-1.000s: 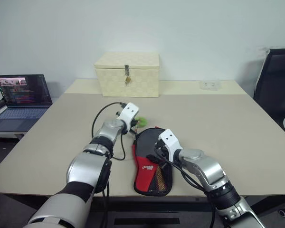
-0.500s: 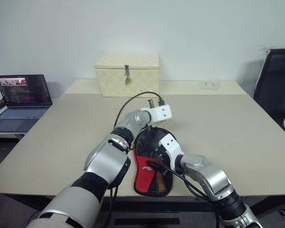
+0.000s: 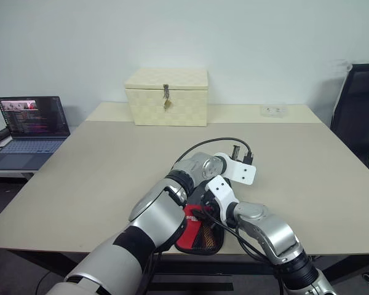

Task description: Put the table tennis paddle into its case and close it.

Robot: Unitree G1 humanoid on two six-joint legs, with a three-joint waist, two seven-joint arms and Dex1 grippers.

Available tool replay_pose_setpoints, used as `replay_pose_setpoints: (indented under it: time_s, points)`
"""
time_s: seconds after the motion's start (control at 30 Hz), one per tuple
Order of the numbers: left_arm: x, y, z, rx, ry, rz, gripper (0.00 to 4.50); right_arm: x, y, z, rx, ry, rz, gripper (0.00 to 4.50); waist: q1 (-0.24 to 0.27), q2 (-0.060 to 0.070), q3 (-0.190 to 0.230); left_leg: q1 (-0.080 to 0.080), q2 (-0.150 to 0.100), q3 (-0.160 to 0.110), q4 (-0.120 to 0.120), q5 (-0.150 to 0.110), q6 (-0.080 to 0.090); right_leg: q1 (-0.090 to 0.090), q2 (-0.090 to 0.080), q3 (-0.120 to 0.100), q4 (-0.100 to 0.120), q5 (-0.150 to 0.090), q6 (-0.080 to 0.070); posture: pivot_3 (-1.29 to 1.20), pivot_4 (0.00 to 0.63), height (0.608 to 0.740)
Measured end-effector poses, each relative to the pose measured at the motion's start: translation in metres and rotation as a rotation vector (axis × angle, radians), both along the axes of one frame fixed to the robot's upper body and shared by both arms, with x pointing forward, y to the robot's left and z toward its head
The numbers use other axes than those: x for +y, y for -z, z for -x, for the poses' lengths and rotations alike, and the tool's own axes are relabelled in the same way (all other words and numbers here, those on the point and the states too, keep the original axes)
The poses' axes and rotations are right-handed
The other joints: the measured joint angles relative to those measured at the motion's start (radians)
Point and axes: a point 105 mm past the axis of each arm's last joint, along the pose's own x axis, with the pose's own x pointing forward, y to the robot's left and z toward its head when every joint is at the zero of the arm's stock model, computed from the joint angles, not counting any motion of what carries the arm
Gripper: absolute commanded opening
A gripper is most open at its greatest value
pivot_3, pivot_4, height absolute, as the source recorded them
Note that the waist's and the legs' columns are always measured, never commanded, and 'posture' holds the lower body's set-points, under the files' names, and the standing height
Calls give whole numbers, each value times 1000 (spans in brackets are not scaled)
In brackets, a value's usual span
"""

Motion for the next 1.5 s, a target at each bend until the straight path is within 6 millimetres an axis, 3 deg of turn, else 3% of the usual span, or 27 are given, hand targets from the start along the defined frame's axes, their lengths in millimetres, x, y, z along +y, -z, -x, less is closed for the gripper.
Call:
replay_pose_setpoints:
  time_s: [0.1, 0.3, 0.47, 0.57, 0.77, 1.0, 1.1, 1.17, 1.23, 1.4, 1.5]
  points:
    - [0, 1, 2, 33, 4, 15, 19, 0, 0, 0, 1, -1, -1, 4500, 0, 0, 0, 0, -1, 0, 0, 0, 0, 0, 0, 0, 0, 0, 0, 0, 150, 740]
    - [5, 3, 1, 190, -42, 134, 1954, 7, -2, -2, 9, -11, -11, 4500, -6, 0, -3, 3, -1, 0, 0, 0, 0, 2, 0, 0, 0, 0, 0, 0, 150, 740]
    - [22, 21, 2, 501, -138, 270, 3739, 11, -1, -5, 26, -29, -12, 4500, -23, 1, -4, 6, -1, 0, 0, 0, 0, 5, 1, 0, 1, 0, 0, 0, 150, 740]
    - [36, 21, -1, 576, -170, 318, 3739, 13, -2, -7, 45, -26, -26, 4500, -30, 0, -4, 10, 1, 0, 0, 0, 0, 9, 2, 0, 1, 0, 0, 0, 150, 740]
    - [79, -3, -21, 570, -263, 473, 3739, 10, -5, -7, 84, -30, -48, 4500, -27, 0, -4, 15, 4, 0, -1, 0, 0, 15, 2, 0, 0, 0, 0, 0, 150, 740]
    - [105, -18, -23, 715, -262, 714, 3739, -15, -15, 7, 131, -75, -10, 4500, -22, 0, -4, 10, 5, -1, -1, 0, 0, 12, 0, -1, -2, 0, 0, 0, 150, 740]
    - [117, -4, -13, 781, -201, 760, 3739, -42, -30, 10, 114, -60, 11, 4500, -22, 1, -3, 10, 5, -2, -1, 0, 0, 12, 0, -1, -2, 2, -3, 0, 150, 740]
    - [135, 29, -2, 868, -231, 767, 3739, -68, -47, 5, 70, 0, 15, 4500, -23, 0, -3, 10, 5, -2, -1, 0, 0, 12, 0, -1, -3, 2, -4, 0, 150, 740]
    - [140, 44, 4, 915, -242, 765, 3739, -78, -54, 3, 61, 27, 9, 4500, -23, 0, -2, 10, 6, -3, -1, 0, 0, 12, 0, -2, -2, 2, -4, 0, 150, 740]
    - [146, 30, 14, 883, -157, 742, 3739, -86, -72, -1, -26, 4, -3, 4500, -22, 0, -1, 9, 5, -2, -1, 0, 0, 12, 0, -1, -3, 2, -4, 0, 150, 740]
    - [157, 45, 21, 904, -194, 712, 3739, -106, -81, -17, -144, 44, 56, 4500, -22, 0, -2, 9, 5, -2, -1, 0, 0, 12, 0, -1, -4, 2, -4, 0, 150, 740]
